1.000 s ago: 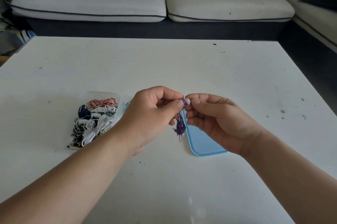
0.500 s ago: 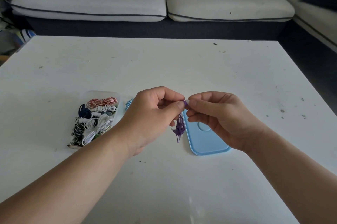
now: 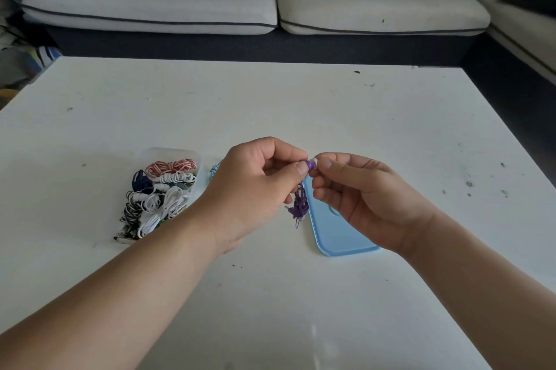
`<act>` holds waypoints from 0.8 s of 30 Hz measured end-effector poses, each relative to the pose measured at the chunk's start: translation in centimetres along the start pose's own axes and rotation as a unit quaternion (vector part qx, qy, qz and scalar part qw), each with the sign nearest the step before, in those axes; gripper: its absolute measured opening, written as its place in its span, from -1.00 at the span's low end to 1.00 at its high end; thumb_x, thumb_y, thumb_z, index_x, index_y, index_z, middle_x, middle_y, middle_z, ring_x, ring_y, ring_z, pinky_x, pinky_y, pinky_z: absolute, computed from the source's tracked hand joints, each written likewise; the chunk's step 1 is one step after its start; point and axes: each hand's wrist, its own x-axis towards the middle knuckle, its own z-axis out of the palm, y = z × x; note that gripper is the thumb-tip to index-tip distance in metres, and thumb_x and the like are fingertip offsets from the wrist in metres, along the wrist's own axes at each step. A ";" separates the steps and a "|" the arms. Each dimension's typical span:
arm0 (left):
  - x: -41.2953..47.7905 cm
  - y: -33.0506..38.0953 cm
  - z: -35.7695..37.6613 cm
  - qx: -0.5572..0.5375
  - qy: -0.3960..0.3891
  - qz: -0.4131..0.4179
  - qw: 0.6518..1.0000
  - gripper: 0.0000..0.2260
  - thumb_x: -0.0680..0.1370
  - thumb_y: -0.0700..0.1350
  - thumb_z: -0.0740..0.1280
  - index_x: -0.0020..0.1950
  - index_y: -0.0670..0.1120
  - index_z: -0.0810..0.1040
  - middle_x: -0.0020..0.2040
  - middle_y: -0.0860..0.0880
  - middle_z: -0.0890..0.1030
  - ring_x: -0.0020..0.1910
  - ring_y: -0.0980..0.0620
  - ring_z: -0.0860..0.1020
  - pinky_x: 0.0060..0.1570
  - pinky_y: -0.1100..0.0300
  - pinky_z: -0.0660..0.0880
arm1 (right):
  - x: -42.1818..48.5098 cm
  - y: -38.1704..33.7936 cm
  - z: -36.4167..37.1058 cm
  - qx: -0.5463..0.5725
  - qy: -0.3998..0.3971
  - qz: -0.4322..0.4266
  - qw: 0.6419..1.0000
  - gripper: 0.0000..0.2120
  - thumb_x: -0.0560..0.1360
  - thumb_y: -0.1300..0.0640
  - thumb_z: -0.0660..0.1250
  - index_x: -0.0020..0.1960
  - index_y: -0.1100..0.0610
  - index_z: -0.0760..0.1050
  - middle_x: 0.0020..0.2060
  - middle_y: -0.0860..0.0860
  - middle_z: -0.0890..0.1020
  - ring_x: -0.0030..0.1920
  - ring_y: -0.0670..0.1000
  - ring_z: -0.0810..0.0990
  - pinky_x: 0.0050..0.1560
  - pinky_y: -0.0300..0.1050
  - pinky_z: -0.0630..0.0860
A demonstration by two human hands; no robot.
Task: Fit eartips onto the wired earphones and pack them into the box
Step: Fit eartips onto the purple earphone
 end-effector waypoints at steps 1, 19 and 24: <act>0.0 0.0 0.0 0.002 0.000 0.002 1.000 -0.93 0.58 -0.26 0.44 0.00 -0.11 0.69 -0.29 0.04 0.68 -0.31 0.06 0.59 -0.27 0.26 0.56 | 0.0 0.0 0.0 -0.002 0.000 -0.001 1.000 -0.85 0.45 0.25 0.40 -0.03 0.30 0.65 -0.18 0.15 0.68 -0.22 0.00 0.66 -0.14 -0.19 0.65; 0.2 -0.1 0.2 0.005 0.017 0.007 1.000 -0.93 0.59 -0.26 0.44 0.00 -0.11 0.68 -0.31 0.09 0.68 -0.31 0.14 0.60 -0.28 0.30 0.54 | 0.3 0.4 0.1 -0.018 -0.008 -0.017 1.000 -0.85 0.46 0.23 0.41 -0.03 0.30 0.63 -0.20 0.12 0.67 -0.22 -0.01 0.64 -0.15 -0.19 0.63; 0.1 -0.2 0.3 0.020 0.029 0.020 0.999 -0.93 0.59 -0.24 0.44 0.01 -0.09 0.69 -0.28 0.05 0.69 -0.32 0.11 0.62 -0.27 0.27 0.57 | 0.2 0.9 0.4 -0.037 -0.013 -0.033 0.999 -0.89 0.47 0.20 0.39 -0.09 0.26 0.61 -0.22 0.10 0.61 -0.23 0.00 0.58 -0.15 -0.17 0.61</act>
